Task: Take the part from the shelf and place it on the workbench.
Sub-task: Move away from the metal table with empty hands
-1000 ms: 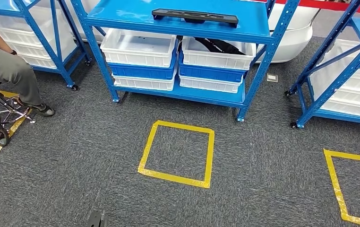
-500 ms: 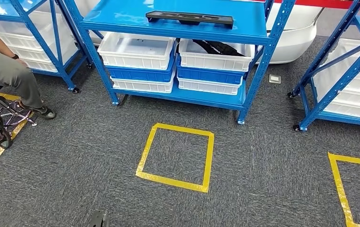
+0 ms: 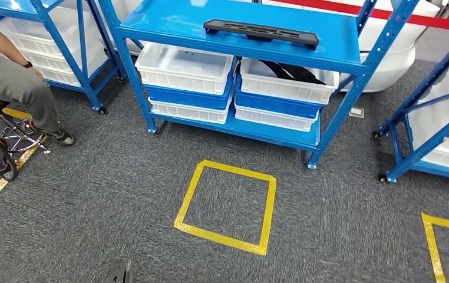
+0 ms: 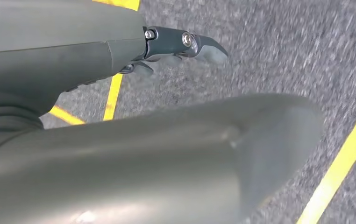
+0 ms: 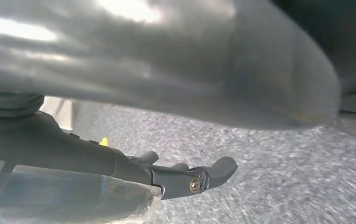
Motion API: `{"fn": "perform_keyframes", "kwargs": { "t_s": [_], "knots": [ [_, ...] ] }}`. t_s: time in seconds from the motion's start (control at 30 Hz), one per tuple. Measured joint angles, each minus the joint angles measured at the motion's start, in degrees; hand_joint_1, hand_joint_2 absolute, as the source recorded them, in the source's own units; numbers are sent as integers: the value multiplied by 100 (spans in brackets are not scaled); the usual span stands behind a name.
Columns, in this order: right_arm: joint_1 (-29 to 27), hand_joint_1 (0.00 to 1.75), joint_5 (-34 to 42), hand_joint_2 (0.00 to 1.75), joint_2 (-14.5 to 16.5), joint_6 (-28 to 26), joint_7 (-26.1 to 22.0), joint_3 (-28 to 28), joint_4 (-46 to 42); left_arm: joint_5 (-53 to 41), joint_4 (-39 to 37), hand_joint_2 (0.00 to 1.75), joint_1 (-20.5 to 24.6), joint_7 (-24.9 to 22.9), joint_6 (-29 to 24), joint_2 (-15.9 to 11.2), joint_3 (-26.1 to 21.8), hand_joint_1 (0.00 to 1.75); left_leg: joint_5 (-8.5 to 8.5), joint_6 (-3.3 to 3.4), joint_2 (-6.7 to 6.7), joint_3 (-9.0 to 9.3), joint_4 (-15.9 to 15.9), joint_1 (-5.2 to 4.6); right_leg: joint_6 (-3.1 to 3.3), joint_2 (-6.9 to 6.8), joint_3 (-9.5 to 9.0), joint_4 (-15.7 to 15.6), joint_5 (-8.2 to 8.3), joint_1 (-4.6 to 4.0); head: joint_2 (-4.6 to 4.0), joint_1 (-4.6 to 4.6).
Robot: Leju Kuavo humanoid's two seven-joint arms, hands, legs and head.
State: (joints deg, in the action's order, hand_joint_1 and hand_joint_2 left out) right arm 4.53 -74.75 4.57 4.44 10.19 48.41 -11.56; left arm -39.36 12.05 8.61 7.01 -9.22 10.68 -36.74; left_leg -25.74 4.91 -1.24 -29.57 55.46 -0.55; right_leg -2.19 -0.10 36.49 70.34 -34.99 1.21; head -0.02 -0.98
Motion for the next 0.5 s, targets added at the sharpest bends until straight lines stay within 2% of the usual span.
{"fn": "perform_keyframes", "kwargs": {
  "t_s": [0.03, 0.07, 0.1, 0.13, 0.17, 0.23, 0.3, 0.33, 0.4, 0.43, 0.47, 0.5],
  "knots": [
    [-16, 0, 0, 0, -8, 0, 2, 2, 0, 0, -1, 0, -10, -1, 1, 8, -1, 0, -59, -29, -21, 78, 2, 0, -73, 0, -29, -304, 169, 4, 0, 3],
    [-29, 0, 0, 0, -16, 0, 3, 3, 1, 0, -1, 0, -16, -1, 2, 15, -1, 0, -122, -59, -33, 145, 3, -1, -144, -3, -109, -712, 441, 7, 0, 4],
    [-36, 0, 0, 0, -21, 0, 4, 4, 1, 0, -2, 0, -19, -1, 3, 20, -1, 0, -192, -92, -38, 219, 13, -11, -173, -14, -192, -1072, 704, 5, 0, 7],
    [-32, 0, 0, 0, -23, 0, 4, 6, 1, 0, -2, 0, -19, -1, 3, 22, -1, 0, -258, -127, -35, 270, 16, -21, -148, -30, -265, -1318, 880, -8, 0, 9],
    [-26, 0, 0, 0, -25, 0, 4, 7, 1, 0, -2, 0, -19, -2, 3, 22, -1, 0, -310, -170, -30, 310, 26, -33, -81, -42, -309, -1437, 985, -31, 0, 8],
    [-12, 0, -2, 0, -26, 0, 4, 9, -2, 0, -1, 0, -15, -10, 1, 22, -3, 0, -370, -236, -18, 372, 85, -44, 100, -37, -403, -1456, 973, -24, 0, -2],
    [-20, 0, -5, 0, -20, 0, 4, 10, -2, 0, 4, 0, -6, -19, -2, 16, -4, 0, -438, -284, 18, 330, 301, -19, 206, -15, -548, -1493, 958, 31, 0, -17],
    [-20, 0, -6, 0, -18, 0, 4, 11, -2, 0, 7, 0, 1, -22, -3, 14, -4, 0, -499, -318, 39, 208, 536, 5, 254, -11, -625, -1505, 926, 48, 0, -29],
    [-10, 0, -7, 0, -19, 0, 4, 12, -3, 0, 10, 0, 8, -22, -3, 13, -3, 0, -739, -410, 66, -276, 1275, 67, 315, -9, -733, -1517, 844, 51, 0, -45],
    [-5, 0, -7, 0, -20, 0, 4, 13, -3, 0, 10, 0, 6, -25, -2, 13, -3, 0, -887, -459, 72, -546, 1608, 105, 320, -3, -782, -1518, 795, 53, 0, -49],
    [-8, 0, -7, 0, -19, 0, 4, 13, -3, 0, 10, 0, 4, -26, -2, 11, -4, 0, -987, -505, 80, -764, 1793, 146, 307, 6, -844, -1519, 737, 63, 0, -49],
    [-15, 0, -7, 0, -19, 0, 4, 13, -2, 0, 10, 0, 2, -27, -2, 10, -4, 0, -971, -544, 90, -887, 1771, 185, 282, 15, -918, -1519, 674, 79, 0, -49]
  ]
}}
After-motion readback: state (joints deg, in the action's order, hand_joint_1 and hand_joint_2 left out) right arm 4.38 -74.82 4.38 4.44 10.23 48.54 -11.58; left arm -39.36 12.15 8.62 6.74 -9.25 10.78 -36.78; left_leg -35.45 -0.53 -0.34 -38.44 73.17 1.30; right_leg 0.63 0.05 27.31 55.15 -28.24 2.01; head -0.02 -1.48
